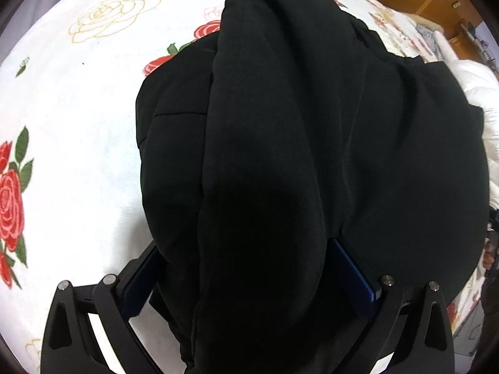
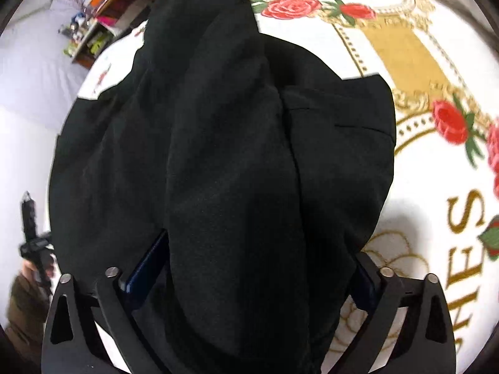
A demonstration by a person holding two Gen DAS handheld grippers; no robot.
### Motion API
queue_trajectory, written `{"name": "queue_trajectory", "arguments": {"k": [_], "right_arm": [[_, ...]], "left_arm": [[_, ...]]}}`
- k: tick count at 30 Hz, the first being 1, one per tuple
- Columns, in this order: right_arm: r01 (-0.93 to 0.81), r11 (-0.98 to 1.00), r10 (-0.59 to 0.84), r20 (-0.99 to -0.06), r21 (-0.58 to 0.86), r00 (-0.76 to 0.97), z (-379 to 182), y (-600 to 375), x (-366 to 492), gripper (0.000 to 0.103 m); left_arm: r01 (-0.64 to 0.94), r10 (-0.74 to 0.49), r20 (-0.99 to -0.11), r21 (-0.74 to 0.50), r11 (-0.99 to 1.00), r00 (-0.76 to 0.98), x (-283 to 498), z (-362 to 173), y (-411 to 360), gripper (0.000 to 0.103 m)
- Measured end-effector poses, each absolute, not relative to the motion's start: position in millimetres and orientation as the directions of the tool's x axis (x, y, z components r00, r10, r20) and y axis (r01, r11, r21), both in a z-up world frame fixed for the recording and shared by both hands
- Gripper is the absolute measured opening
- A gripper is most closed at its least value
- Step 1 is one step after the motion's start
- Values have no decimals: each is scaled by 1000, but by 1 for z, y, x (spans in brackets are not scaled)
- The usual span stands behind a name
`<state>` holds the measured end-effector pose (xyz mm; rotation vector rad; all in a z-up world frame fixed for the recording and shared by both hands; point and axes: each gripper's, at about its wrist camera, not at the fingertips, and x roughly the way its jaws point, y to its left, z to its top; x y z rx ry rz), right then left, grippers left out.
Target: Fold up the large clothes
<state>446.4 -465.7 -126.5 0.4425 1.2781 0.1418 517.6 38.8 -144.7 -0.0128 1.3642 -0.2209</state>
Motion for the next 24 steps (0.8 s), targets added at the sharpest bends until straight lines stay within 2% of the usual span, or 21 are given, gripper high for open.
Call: {"name": "queue_trajectory", "arguments": {"k": [4,9,11,13,16,18,22,24], "right_arm": [[119,944,260,-917,307,304,-117,-448,445,90],[126,947,243,-917,294,315,-120,-449,441,87],[121,952,229,-918,280,323,-117,-445,440,83],[107,964,195,-923,242,331,-111,-437,440,77],[66,987,115,-932,146,345,-103,-418,440,66],[43,996,61,-930,82,362,-99,-406,438,58],[12,999,-53,-914,-52,403,-92,-382,431,50],[-8,993,-102,-899,-116,425,-90,-369,429,48]], "left_arm": [[130,-90,-975,-64,989,203,512,-146,28,103],[121,-67,-982,-46,992,176,514,-148,25,103],[135,-35,-981,-9,991,191,515,-144,16,100],[153,-12,-976,23,988,218,510,-137,7,82],[192,68,-960,123,974,272,502,-127,-13,64],[185,106,-948,166,969,299,499,-124,-22,57],[144,149,-927,209,967,343,492,-119,-27,46],[159,173,-917,243,957,360,488,-119,-31,46]]}}
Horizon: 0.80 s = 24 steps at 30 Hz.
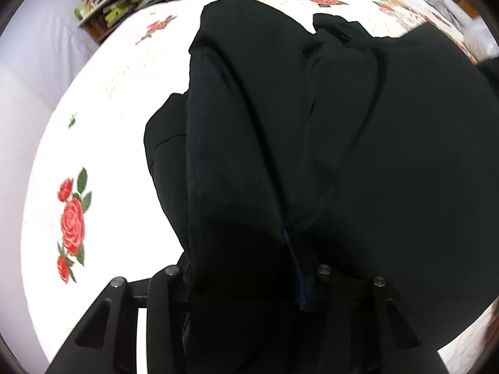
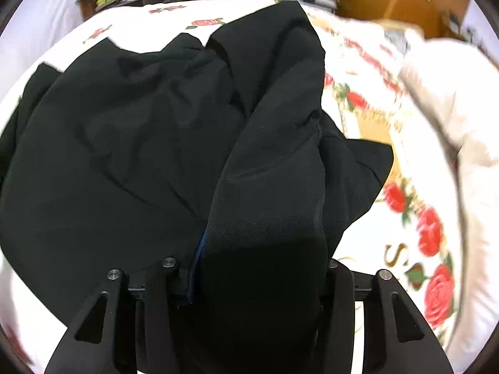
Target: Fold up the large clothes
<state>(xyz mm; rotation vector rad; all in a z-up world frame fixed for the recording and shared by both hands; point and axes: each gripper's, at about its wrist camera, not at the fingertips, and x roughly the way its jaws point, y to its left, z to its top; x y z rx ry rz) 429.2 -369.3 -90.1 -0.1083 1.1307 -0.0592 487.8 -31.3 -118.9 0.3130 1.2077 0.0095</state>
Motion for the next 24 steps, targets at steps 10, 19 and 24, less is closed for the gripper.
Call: {"name": "queue_trajectory", "arguments": {"k": [10,19,24], "right_arm": [[38,992,-127,-892,-122,434,-100,-361,427,49],[71,990,-138,-888,-119,438,-99,-367,427,50],[84,986,-166,-870,-143,464,-95,-365,423,43]], "left_arm": [[71,188,-919,225,972,347,490,-127,-23,72],[47,153,-922,181,982,355,488,-125,-17,59],[52,210,-896,249,967,391,490,-115,-30,34]]}}
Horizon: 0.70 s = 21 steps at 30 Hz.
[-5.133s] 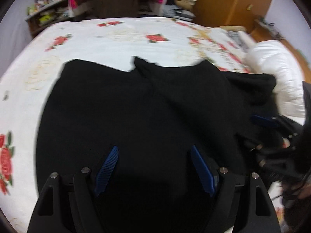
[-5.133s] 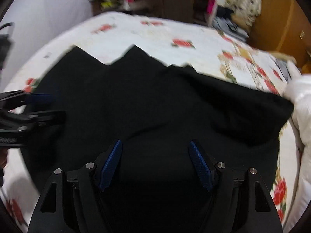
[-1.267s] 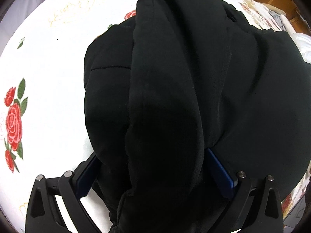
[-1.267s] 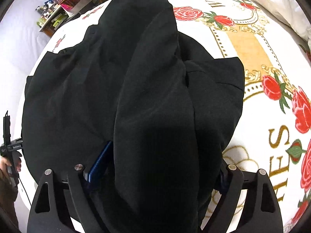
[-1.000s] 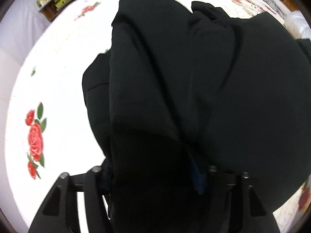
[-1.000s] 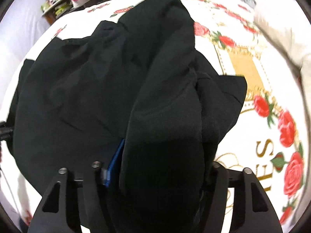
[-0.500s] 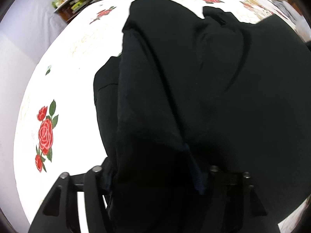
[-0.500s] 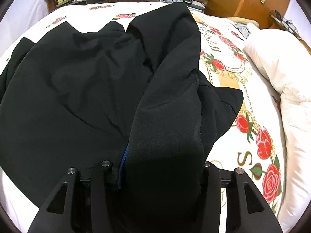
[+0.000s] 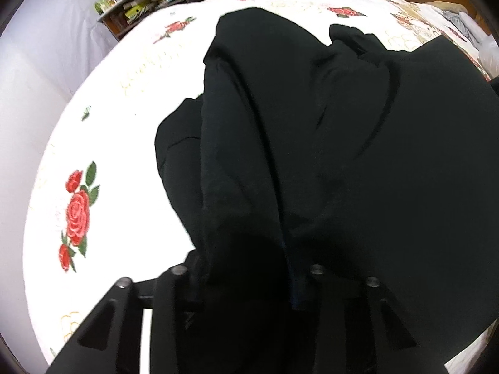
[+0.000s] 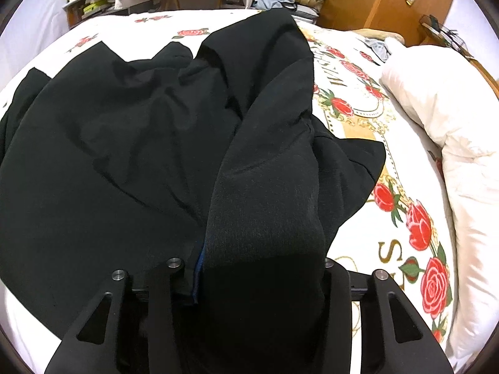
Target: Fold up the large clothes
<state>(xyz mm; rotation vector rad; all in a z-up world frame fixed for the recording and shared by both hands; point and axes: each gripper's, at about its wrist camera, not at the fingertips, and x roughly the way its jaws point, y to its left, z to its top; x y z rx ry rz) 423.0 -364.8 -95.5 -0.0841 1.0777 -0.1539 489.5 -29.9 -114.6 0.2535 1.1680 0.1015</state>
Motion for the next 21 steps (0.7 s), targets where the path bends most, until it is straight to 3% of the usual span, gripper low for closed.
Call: {"name": "queue_trajectory", "arguments": {"k": [4,11,21], "right_arm": [[87,981,-192,-847,-172,496,-82,-361,416,40],[88,979,-203,-802,-186,562,-55,-353,407,37],[52,983,-169,-744,-178,646,-14,-340,397,36]], "left_arm": [[17,198,-887,225,974,417,485,-101,-25,27],[9,157,-849,187,982,504,468,-68,16,24],[65,66,-802,130,989,594,451,-19,-12,21]]}}
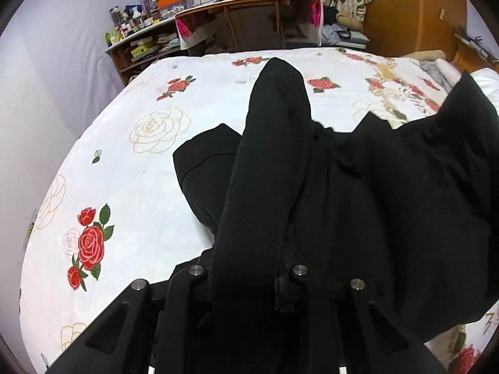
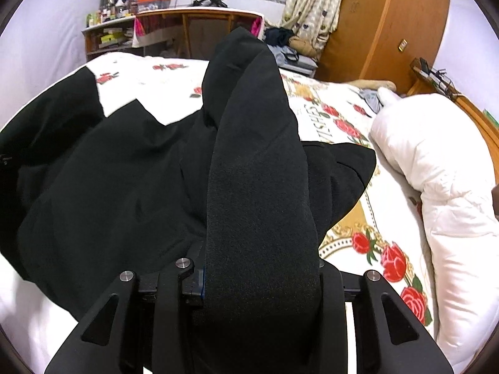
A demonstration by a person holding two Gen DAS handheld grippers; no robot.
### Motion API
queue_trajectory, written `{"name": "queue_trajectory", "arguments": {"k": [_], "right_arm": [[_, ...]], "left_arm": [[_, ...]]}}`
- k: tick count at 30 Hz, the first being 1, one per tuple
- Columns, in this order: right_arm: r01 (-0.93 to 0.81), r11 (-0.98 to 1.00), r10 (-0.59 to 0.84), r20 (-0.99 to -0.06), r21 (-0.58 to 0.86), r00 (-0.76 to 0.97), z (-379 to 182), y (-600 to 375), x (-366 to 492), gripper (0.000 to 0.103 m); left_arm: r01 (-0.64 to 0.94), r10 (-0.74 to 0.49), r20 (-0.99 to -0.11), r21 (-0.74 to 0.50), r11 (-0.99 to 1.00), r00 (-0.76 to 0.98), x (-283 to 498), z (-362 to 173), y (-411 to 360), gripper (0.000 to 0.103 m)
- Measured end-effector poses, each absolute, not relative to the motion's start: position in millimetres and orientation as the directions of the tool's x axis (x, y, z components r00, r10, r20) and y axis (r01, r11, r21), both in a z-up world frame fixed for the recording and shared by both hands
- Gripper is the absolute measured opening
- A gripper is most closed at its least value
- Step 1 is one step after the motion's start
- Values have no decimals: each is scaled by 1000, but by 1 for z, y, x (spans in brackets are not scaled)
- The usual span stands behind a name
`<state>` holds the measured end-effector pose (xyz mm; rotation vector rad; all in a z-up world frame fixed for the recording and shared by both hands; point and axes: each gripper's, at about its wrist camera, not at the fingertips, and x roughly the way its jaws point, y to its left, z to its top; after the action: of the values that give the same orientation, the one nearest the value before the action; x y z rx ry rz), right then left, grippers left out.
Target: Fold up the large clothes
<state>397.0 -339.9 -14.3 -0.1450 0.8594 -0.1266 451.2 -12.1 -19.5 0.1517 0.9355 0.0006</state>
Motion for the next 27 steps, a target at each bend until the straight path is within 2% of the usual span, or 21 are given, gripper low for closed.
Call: {"name": "queue_trajectory", "arguments": {"k": [9,14,20,24,26,27], "right_arm": [[47,986,-148,-701,-161,698,-3,-334,393,36],[38,987,-134,-674,-156,727,7,-330,392,35],[56,991,-126,-750,-118,649,-18,-336,402,36],[61,989,-143,-775,-134,616,-43,-341,399,36],[69,990,-140,-790,-123,597,-50,-347,401,36],[71,990,-137,-795,-118,590,-53,-350,402,36]], "left_arm": [[57,27,-764,83,995,644,454,-4,-28,17],[103,4,-743,98,990,669,452,11,-34,15],[88,20,-817,86,992,576,470,-26,-19,16],[67,56,-858,104,992,510,487,-62,4,25],[79,58,-881,107,991,470,498,-80,19,34],[97,45,-891,99,990,452,502,-89,26,46]]}}
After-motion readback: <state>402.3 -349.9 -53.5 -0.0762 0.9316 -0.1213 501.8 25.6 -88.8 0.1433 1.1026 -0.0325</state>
